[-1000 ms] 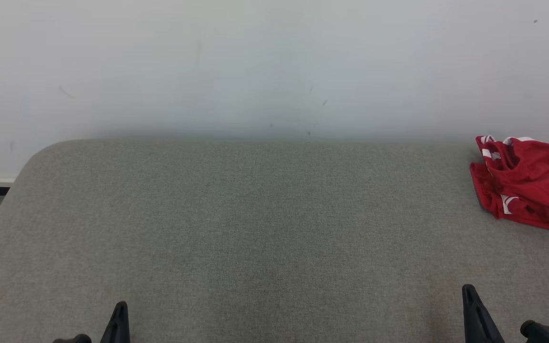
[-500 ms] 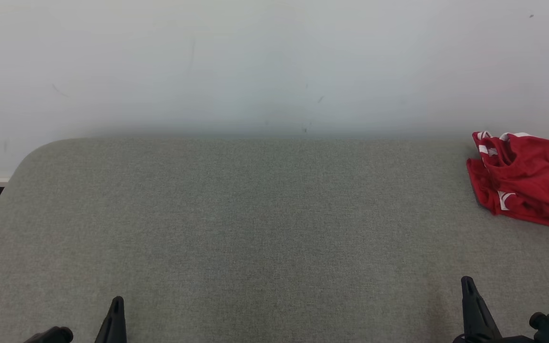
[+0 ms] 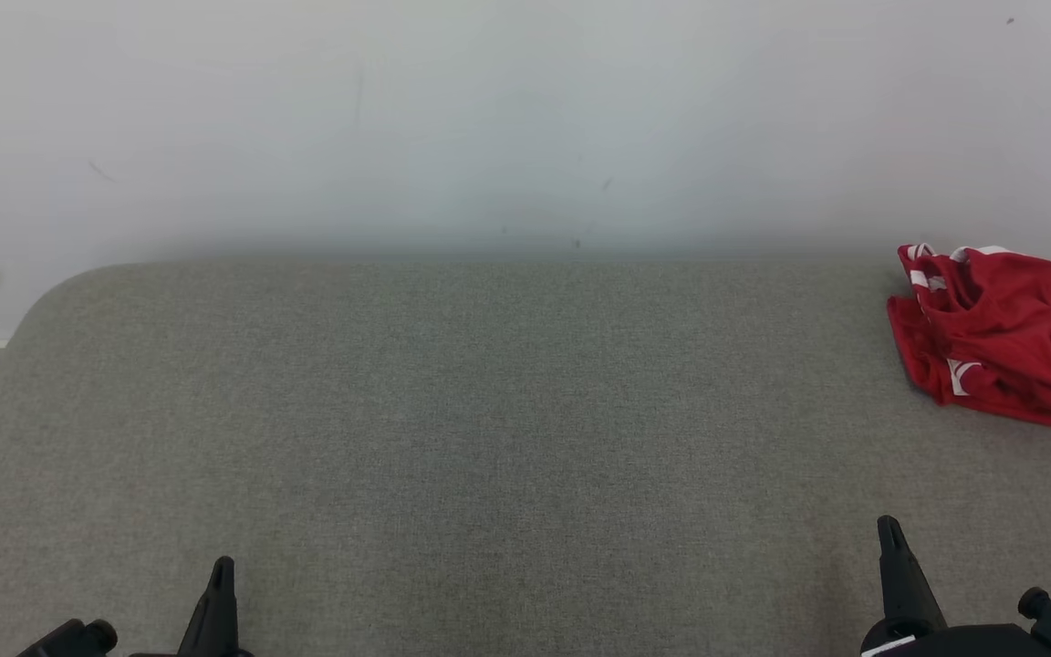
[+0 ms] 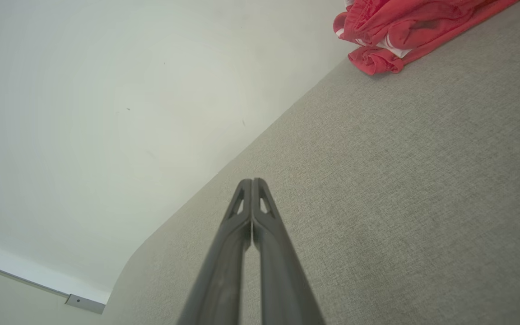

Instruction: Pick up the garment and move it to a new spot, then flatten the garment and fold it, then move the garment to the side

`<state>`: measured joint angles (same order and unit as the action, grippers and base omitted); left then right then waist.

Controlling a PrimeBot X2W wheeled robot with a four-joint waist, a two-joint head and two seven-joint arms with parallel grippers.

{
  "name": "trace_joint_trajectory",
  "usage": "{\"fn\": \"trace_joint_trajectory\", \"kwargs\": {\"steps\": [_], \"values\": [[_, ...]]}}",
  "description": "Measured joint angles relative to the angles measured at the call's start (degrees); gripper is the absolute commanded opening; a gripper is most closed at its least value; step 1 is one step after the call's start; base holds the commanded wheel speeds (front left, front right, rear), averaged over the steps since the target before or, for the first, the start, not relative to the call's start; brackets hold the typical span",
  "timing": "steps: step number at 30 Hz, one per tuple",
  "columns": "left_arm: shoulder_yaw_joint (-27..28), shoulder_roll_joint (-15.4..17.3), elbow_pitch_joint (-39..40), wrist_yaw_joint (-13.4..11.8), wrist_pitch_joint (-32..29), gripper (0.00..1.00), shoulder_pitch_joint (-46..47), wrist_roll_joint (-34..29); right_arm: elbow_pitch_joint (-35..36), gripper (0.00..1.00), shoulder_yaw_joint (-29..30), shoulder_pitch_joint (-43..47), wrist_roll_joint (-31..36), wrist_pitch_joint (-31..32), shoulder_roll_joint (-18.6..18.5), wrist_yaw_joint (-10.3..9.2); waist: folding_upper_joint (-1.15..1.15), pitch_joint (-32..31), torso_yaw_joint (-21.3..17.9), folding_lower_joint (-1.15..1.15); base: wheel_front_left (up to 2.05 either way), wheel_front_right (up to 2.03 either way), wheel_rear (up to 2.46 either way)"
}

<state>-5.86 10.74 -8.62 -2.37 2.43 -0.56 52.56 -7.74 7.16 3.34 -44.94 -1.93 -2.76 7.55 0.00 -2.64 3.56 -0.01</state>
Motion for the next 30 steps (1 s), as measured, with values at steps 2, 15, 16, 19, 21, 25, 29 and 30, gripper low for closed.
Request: {"fn": "trace_joint_trajectory", "kwargs": {"steps": [2, 15, 16, 19, 21, 25, 29, 30], "values": [[0.4, -0.2, -0.2, 0.4, -0.2, 0.00, 0.1, 1.2, -0.2, 0.00, 0.0, -0.3, -1.7, 0.4, 0.0, 0.00, 0.00, 0.1, -0.1, 0.00, 0.00, 0.00, 0.00], [2.5, -1.5, -1.2, 2.4, -1.8, 0.00, 1.4, 9.3, -1.5, 0.00, -0.1, -2.2, -11.1, 2.0, 0.0, 0.00, 0.00, 0.5, -0.6, 0.00, 0.00, 0.00, 0.00], [2.7, -1.6, -1.3, 2.4, -1.8, 0.00, 1.6, 10.1, -1.6, 0.00, -0.2, -2.4, -11.9, 2.2, 0.0, 0.00, 0.00, 0.5, -0.7, 0.00, 0.00, 0.00, 0.00], [3.1, -2.0, -1.5, 2.9, -2.1, 0.00, 1.8, 11.8, -1.9, 0.00, -0.2, -2.7, -13.8, 2.5, 0.0, 0.00, 0.00, 0.6, -0.8, 0.00, 0.00, 0.00, 0.00], [3.5, -2.2, -1.6, 3.2, -2.4, 0.00, 1.9, 12.7, -2.0, 0.00, -0.2, -3.0, -15.2, 2.9, 0.0, 0.00, 0.00, 0.7, -0.9, 0.00, 0.00, 0.00, 0.00], [3.9, -2.4, -1.8, 3.5, -2.8, 0.00, 2.2, 14.7, -2.3, 0.00, -0.2, -3.4, -17.1, 3.0, 0.0, 0.00, 0.00, 0.8, -1.0, 0.00, 0.00, 0.00, 0.00], [4.5, -2.8, -2.2, 4.0, -3.1, 0.00, 2.5, 16.6, -2.6, 0.00, -0.2, -3.9, -19.6, 3.5, 0.0, 0.00, 0.00, 0.9, -1.2, 0.00, 0.00, 0.00, 0.00], [4.7, -2.9, -2.2, 4.3, -3.3, 0.00, 2.6, 17.3, -2.7, 0.00, -0.2, -3.9, -20.2, 3.5, 0.0, 0.00, 0.00, 1.0, -1.2, 0.00, 0.00, 0.00, 0.00]]}}
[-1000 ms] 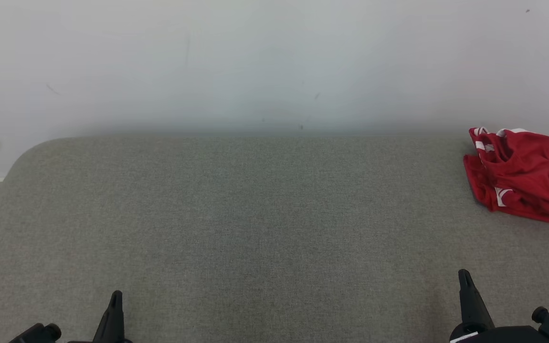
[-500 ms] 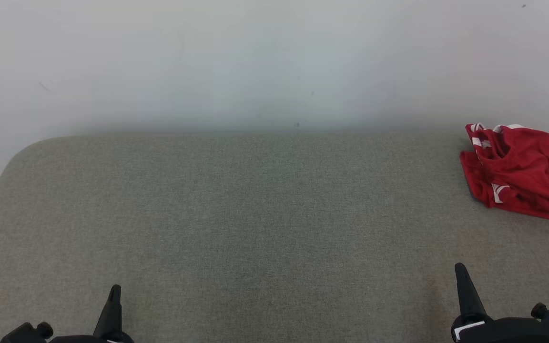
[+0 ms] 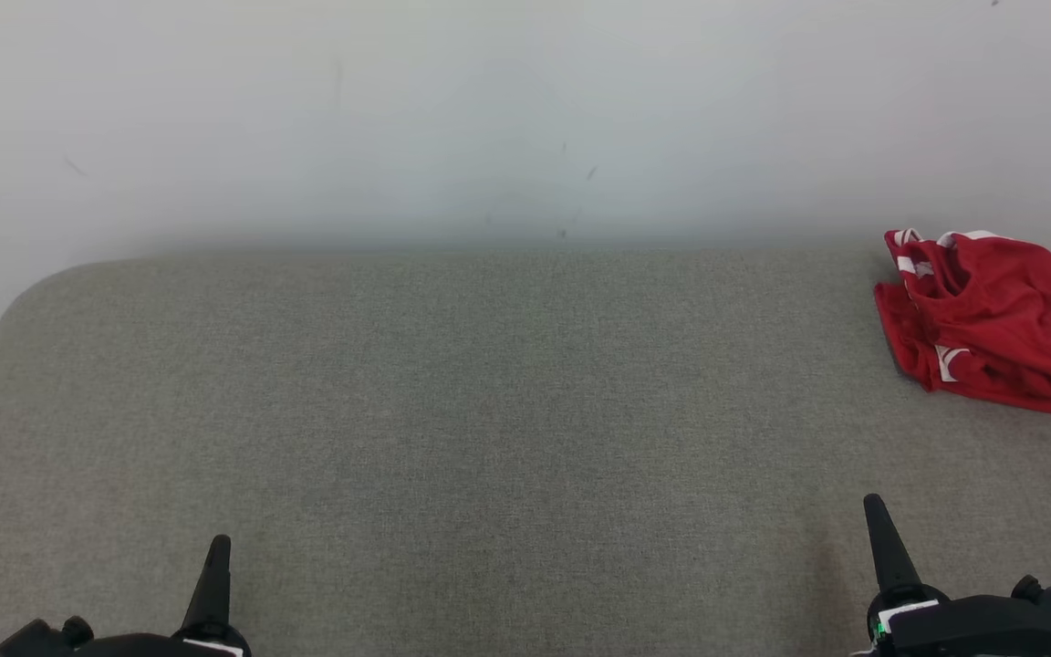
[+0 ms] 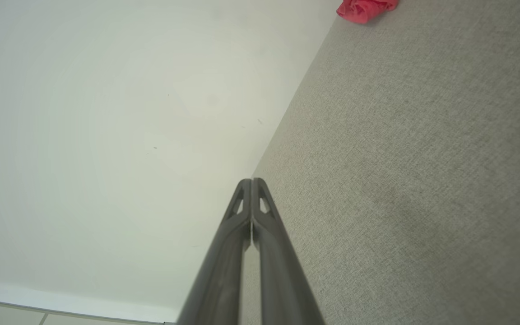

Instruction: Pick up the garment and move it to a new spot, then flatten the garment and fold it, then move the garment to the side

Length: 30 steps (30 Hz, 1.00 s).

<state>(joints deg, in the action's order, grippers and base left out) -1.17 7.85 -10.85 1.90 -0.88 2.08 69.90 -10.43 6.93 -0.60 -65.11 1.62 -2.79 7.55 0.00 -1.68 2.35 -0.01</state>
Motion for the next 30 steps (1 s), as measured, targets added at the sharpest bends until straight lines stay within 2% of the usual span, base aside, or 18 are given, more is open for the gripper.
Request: {"fn": "trace_joint_trajectory", "kwargs": {"steps": [30], "values": [[3.9, -2.5, -1.9, 3.2, -2.8, 0.00, 2.2, 13.4, -2.2, 0.00, -0.2, -3.3, -15.8, 2.9, 0.0, 0.00, 0.00, 1.0, -1.3, 0.00, 0.00, 0.00, 0.00]]}}
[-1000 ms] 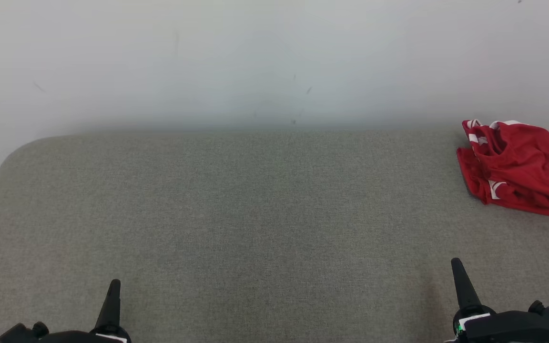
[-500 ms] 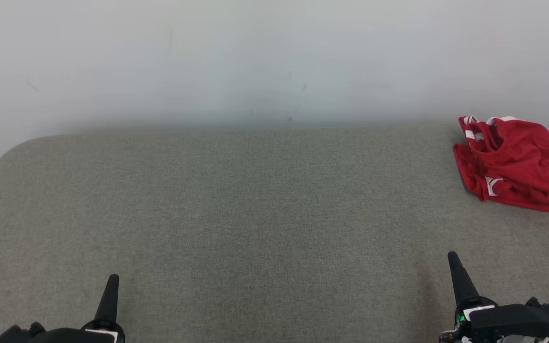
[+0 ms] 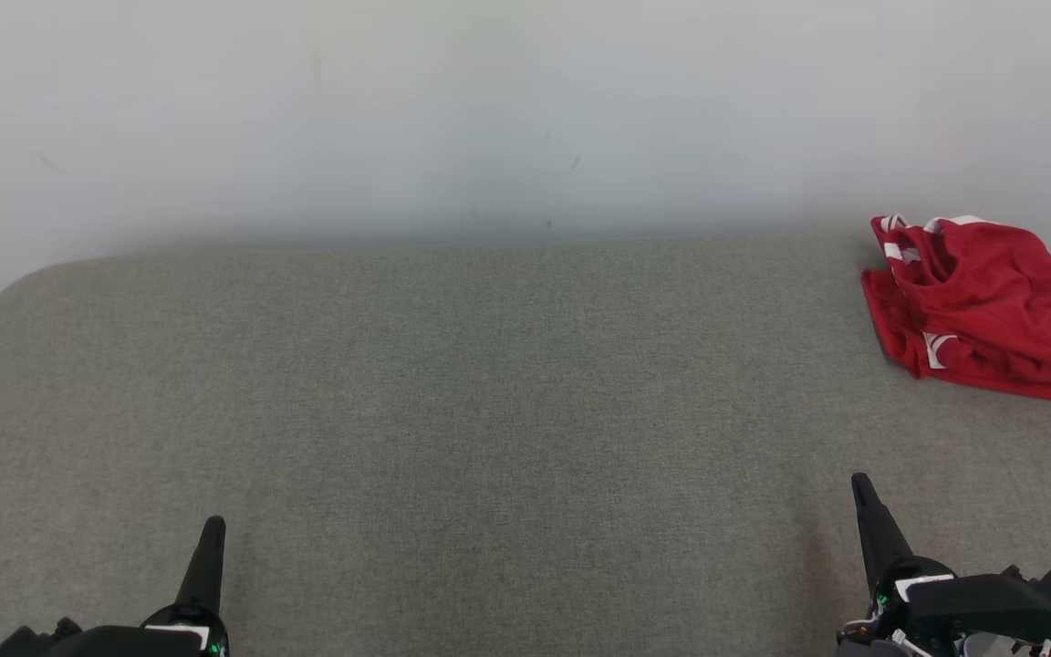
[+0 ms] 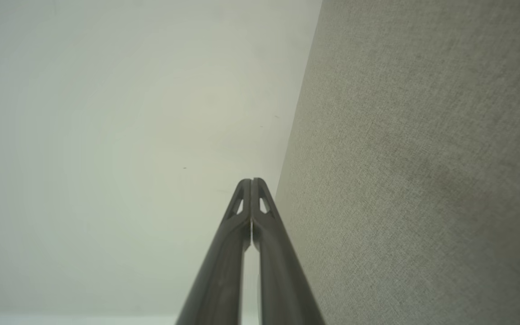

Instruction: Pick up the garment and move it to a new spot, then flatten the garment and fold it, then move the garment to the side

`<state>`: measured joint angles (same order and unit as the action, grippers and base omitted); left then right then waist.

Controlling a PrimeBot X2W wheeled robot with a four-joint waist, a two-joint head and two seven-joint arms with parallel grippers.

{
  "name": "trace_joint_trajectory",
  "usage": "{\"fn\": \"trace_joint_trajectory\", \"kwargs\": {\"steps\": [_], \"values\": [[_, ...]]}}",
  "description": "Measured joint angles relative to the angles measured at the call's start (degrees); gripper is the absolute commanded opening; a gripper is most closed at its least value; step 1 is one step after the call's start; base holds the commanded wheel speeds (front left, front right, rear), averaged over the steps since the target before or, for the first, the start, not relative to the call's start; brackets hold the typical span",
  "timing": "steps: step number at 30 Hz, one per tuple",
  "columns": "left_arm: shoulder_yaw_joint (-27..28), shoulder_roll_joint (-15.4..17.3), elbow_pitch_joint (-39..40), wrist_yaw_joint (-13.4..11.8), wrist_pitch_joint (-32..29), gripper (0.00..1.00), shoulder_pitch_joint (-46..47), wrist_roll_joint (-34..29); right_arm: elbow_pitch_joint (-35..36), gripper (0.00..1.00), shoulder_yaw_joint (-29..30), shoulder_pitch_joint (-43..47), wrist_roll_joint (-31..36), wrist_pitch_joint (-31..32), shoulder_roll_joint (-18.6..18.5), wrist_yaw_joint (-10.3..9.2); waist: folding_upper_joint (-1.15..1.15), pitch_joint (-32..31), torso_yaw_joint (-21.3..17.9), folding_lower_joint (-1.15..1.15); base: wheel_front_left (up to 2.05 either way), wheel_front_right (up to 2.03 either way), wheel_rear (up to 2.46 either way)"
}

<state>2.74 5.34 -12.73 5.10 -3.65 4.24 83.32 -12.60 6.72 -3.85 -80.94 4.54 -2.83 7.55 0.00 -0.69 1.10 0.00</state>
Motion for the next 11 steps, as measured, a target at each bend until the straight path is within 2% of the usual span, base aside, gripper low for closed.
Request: {"fn": "trace_joint_trajectory", "kwargs": {"steps": [11], "values": [[1.3, -0.8, -0.6, 1.0, -1.0, 0.00, 0.7, 4.5, -0.6, 0.00, -0.1, -1.0, -5.1, 0.9, 0.0, 0.00, 0.00, 0.4, -0.5, 0.01, 0.00, 0.00, 0.00]]}}
